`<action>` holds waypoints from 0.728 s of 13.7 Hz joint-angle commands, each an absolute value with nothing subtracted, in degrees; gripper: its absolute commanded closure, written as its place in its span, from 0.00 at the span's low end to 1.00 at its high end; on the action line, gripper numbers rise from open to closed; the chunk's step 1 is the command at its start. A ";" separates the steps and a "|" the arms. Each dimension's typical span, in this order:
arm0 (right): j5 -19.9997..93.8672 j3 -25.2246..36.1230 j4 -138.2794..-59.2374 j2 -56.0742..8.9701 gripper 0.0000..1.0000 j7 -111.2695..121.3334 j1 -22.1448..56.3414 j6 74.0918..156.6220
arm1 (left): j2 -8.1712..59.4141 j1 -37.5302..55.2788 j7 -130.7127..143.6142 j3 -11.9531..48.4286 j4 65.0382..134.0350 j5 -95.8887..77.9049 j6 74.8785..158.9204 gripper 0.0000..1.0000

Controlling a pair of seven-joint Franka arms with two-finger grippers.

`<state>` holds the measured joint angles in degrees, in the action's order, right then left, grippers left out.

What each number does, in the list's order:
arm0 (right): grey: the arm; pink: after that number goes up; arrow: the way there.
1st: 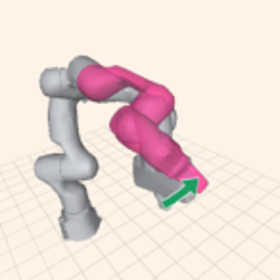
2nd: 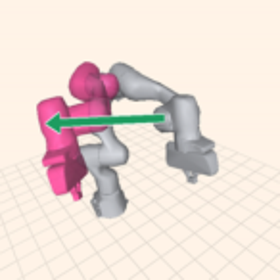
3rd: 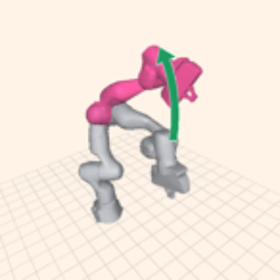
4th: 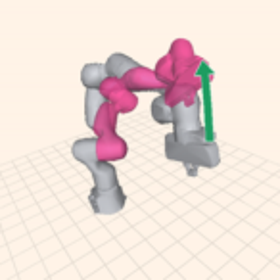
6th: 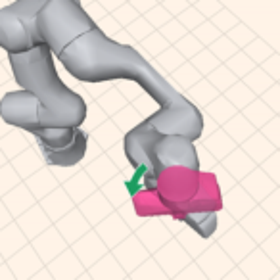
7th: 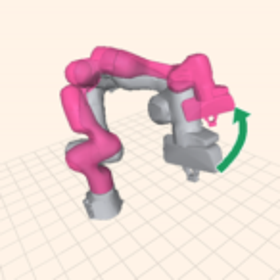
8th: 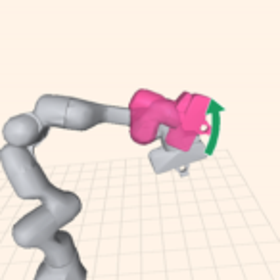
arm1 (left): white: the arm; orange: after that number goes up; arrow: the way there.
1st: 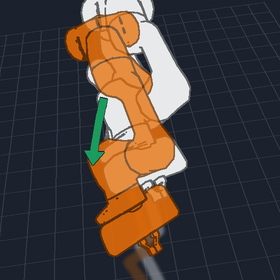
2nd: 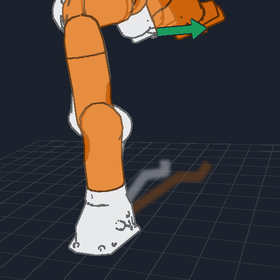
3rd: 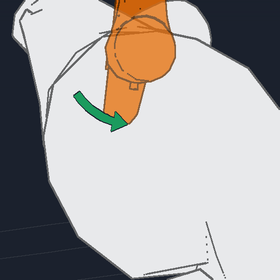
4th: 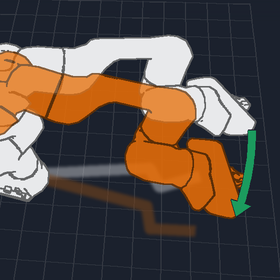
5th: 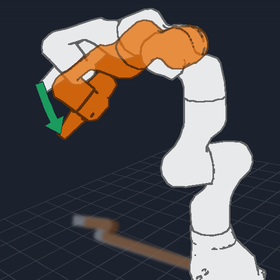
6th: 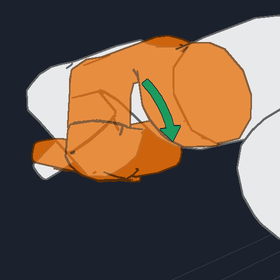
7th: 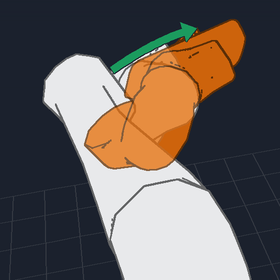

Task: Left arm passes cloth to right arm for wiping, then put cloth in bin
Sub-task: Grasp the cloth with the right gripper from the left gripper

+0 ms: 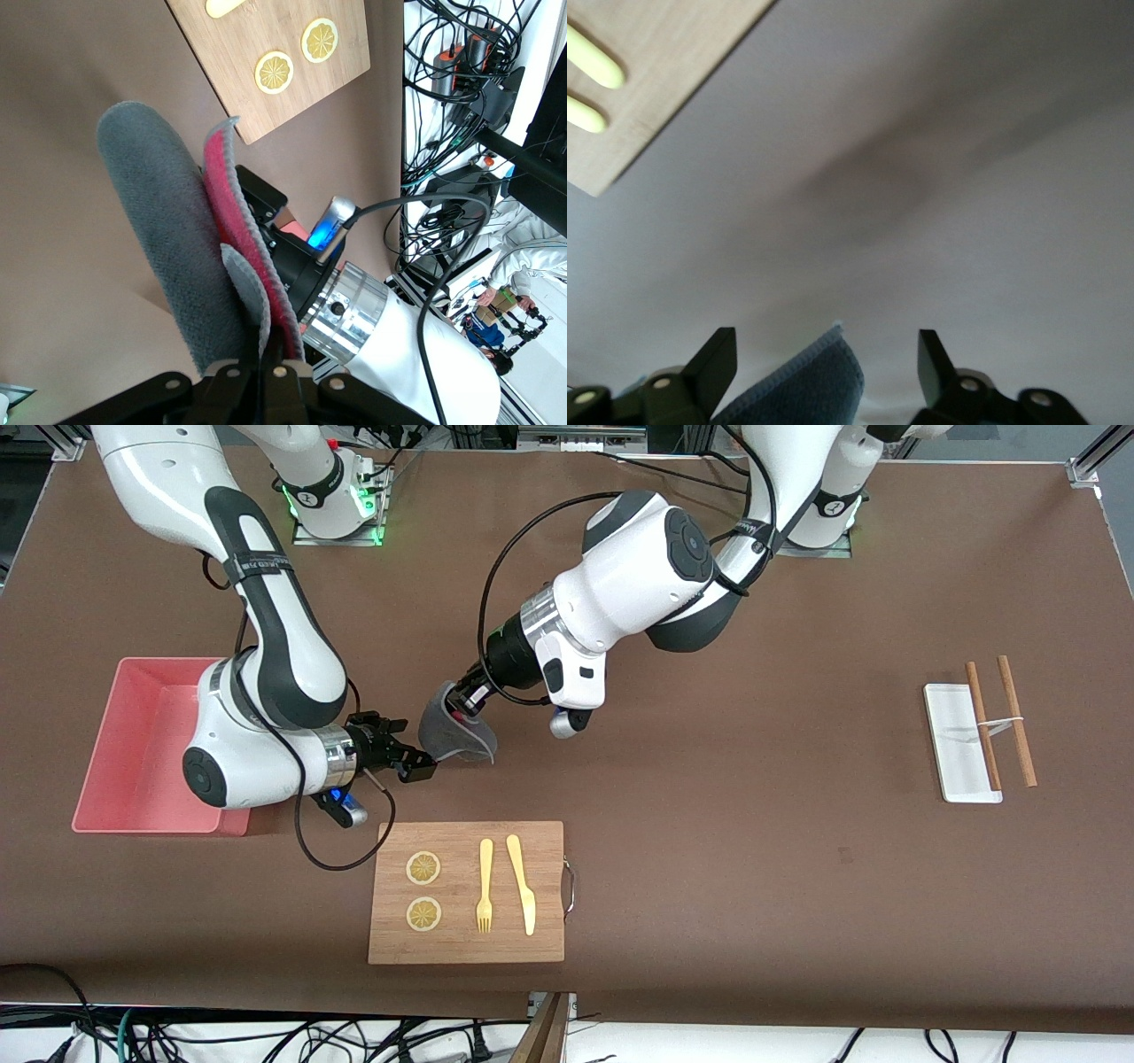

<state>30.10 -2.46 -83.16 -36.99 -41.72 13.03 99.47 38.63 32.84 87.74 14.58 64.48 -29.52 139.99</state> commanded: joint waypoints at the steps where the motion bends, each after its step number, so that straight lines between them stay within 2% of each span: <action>1: 29.53 -2.46 -81.92 -37.00 0.46 -41.57 12.83 96.42 | 38.58 32.87 87.98 14.41 63.81 -31.11 140.01 1.00; 2: 29.71 -2.46 -81.91 -36.83 0.56 -41.75 12.75 96.07 | 38.58 32.87 87.98 14.41 63.81 -31.20 140.10 1.00; 5: 30.06 -2.37 -81.13 -36.56 0.58 -42.01 12.57 93.35 | 38.58 32.87 87.89 14.41 63.81 -31.11 140.01 1.00; 6: 30.06 -2.37 -80.78 -36.48 0.64 -42.01 12.48 92.12 | 38.58 32.87 87.89 14.41 63.81 -31.11 140.01 1.00; 9: 30.15 -2.29 -80.07 -36.39 1.00 -41.66 12.22 90.18 | 38.58 32.78 87.89 14.33 63.81 -31.11 140.01 1.00; 10: 30.23 -2.29 -79.72 -36.39 1.00 -41.66 12.22 90.09 | 38.58 32.78 87.89 14.33 63.81 -31.20 140.01 1.00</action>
